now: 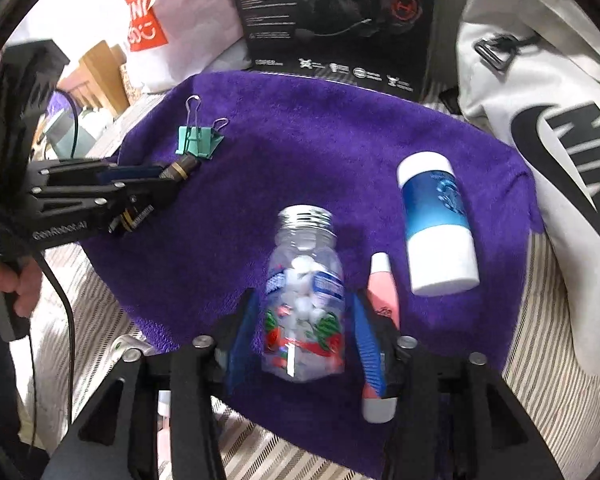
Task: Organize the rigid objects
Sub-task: 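Place the Grand Reserve box on the towel with the left tool while the right tool places the candy jar, then grasp the white tape roll with the left tool while the right tool moves toward the pink case, then lift the tape roll with the left tool while the right tool grasps the pink round case, then place the pink case on the towel with the right tool while the left tool carries the tape roll, then lower the tape roll onto the towel and open the left tool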
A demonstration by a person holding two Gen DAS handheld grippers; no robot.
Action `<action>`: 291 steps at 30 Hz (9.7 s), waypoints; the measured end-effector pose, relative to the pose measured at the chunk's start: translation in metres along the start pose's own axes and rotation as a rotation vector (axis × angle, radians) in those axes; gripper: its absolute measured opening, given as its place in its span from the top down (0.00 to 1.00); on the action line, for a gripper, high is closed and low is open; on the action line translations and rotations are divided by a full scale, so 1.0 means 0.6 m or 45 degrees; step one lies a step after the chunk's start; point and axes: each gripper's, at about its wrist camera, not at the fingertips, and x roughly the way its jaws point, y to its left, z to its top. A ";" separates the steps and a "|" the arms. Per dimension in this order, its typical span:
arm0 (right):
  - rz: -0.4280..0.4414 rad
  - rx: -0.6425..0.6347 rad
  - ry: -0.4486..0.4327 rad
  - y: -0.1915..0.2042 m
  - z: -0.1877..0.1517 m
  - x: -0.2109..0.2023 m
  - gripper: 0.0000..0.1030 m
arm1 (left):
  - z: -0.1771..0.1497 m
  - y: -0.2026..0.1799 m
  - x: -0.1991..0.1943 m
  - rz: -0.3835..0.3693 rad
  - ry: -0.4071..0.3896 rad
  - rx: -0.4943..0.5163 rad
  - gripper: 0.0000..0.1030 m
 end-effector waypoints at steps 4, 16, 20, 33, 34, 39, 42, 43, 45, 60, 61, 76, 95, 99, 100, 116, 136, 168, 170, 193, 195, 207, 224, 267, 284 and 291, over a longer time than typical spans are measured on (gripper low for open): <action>0.001 0.038 -0.009 -0.011 -0.008 -0.016 0.48 | 0.004 -0.003 0.006 0.000 -0.006 0.004 0.78; -0.030 0.103 -0.086 -0.020 -0.041 -0.081 0.46 | -0.001 -0.019 0.011 0.070 -0.020 0.066 0.78; -0.034 0.144 -0.120 -0.024 -0.058 -0.105 0.46 | -0.010 -0.022 0.006 0.082 -0.031 0.078 0.76; -0.056 0.246 -0.162 -0.027 -0.138 -0.167 0.41 | -0.042 -0.042 -0.038 0.088 -0.033 0.038 0.58; -0.055 0.258 -0.164 -0.027 -0.145 -0.170 0.41 | -0.045 -0.045 -0.046 0.090 -0.042 0.038 0.54; -0.039 0.327 -0.177 -0.025 -0.183 -0.184 0.41 | -0.079 -0.073 -0.097 0.074 -0.101 0.071 0.37; -0.031 0.370 -0.181 -0.024 -0.206 -0.190 0.41 | -0.105 -0.092 -0.116 0.068 -0.116 0.105 0.37; -0.029 0.381 -0.182 -0.025 -0.211 -0.191 0.41 | -0.112 -0.095 -0.119 0.062 -0.118 0.107 0.37; -0.023 0.394 -0.178 -0.024 -0.224 -0.192 0.40 | -0.129 -0.099 -0.119 0.042 -0.108 0.097 0.37; -0.047 0.385 -0.154 0.009 -0.269 -0.198 0.39 | -0.155 -0.123 -0.081 -0.019 -0.058 0.047 0.37; -0.049 0.385 -0.153 0.010 -0.270 -0.198 0.39 | -0.154 -0.125 -0.078 -0.024 -0.056 0.046 0.37; -0.020 0.344 -0.105 0.035 -0.275 -0.176 0.39 | -0.178 -0.094 -0.077 0.093 -0.018 0.037 0.37; -0.003 0.334 -0.085 0.051 -0.259 -0.142 0.39 | -0.177 -0.097 -0.064 0.122 -0.066 0.068 0.71; -0.005 0.306 -0.108 0.061 -0.242 -0.133 0.39 | -0.177 -0.092 -0.064 0.099 -0.063 0.092 0.71; -0.003 0.291 -0.120 0.065 -0.235 -0.130 0.39 | -0.178 -0.089 -0.065 0.099 -0.063 0.089 0.71; -0.016 0.286 -0.122 0.080 -0.152 -0.070 0.39 | -0.193 -0.070 -0.072 0.077 -0.082 0.062 0.71; -0.151 0.102 -0.118 0.108 -0.163 -0.051 0.77 | -0.193 -0.070 -0.072 0.085 -0.090 0.059 0.71; -0.132 0.074 -0.100 0.078 -0.185 -0.101 0.77 | -0.201 -0.007 -0.134 -0.023 -0.146 -0.044 0.72; -0.111 0.068 -0.094 0.079 -0.180 -0.100 0.77 | -0.196 -0.005 -0.140 -0.018 -0.156 -0.049 0.72; -0.033 -0.034 -0.093 0.086 -0.004 -0.033 0.77 | -0.174 0.051 -0.141 -0.009 -0.157 -0.126 0.72; -0.038 -0.046 -0.060 0.088 0.000 -0.016 0.77 | -0.174 0.053 -0.138 -0.013 -0.151 -0.128 0.72; -0.072 -0.085 0.025 0.094 0.008 0.021 0.77 | -0.163 0.059 -0.131 -0.024 -0.154 -0.134 0.72; -0.080 -0.071 -0.053 0.083 -0.020 -0.046 0.44 | -0.149 0.051 -0.131 0.023 -0.132 -0.125 0.71; -0.031 0.234 -0.070 -0.050 -0.190 -0.132 0.40 | 0.055 -0.082 0.043 0.129 -0.024 0.169 0.71; -0.030 0.218 -0.085 -0.032 -0.198 -0.144 0.39 | 0.033 -0.089 0.031 0.140 -0.008 0.162 0.66; -0.034 0.230 -0.109 -0.016 -0.220 -0.167 0.39 | 0.011 -0.101 -0.021 0.146 -0.059 0.161 0.66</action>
